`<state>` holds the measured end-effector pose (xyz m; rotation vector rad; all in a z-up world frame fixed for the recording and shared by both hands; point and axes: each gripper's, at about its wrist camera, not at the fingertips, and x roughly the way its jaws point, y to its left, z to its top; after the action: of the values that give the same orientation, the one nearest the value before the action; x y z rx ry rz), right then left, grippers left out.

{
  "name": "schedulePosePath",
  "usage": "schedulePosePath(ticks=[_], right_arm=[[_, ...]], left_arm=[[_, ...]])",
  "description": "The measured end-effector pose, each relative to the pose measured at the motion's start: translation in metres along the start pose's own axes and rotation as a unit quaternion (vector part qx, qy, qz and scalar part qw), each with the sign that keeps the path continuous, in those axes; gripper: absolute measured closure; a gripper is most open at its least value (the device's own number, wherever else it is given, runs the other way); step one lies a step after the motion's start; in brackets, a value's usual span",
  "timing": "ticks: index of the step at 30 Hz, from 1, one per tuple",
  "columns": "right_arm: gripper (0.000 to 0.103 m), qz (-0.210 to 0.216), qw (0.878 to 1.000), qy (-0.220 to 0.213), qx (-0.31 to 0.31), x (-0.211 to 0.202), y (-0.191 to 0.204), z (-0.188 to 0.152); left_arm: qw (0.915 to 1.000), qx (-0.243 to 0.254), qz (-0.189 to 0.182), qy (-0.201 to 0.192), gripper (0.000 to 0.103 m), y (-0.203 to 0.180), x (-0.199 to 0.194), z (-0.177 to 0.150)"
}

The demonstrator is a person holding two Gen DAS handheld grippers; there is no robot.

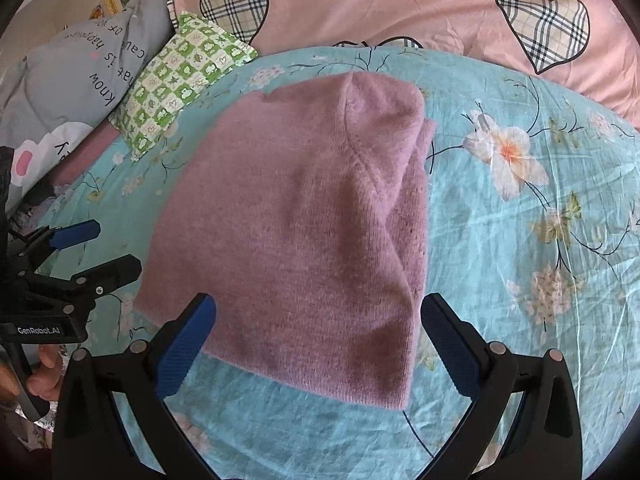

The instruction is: Fold small clothes

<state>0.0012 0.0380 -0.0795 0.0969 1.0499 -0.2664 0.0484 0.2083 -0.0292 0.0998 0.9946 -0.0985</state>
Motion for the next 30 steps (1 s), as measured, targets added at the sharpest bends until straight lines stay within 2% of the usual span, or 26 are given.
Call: schedulePosePath(ticks=[30], right_arm=[[0.001, 0.012, 1.0, 0.004, 0.006, 0.002, -0.005, 0.014]], left_arm=[[0.9998, -0.001, -0.01, 0.018, 0.002, -0.002, 0.009, 0.006]])
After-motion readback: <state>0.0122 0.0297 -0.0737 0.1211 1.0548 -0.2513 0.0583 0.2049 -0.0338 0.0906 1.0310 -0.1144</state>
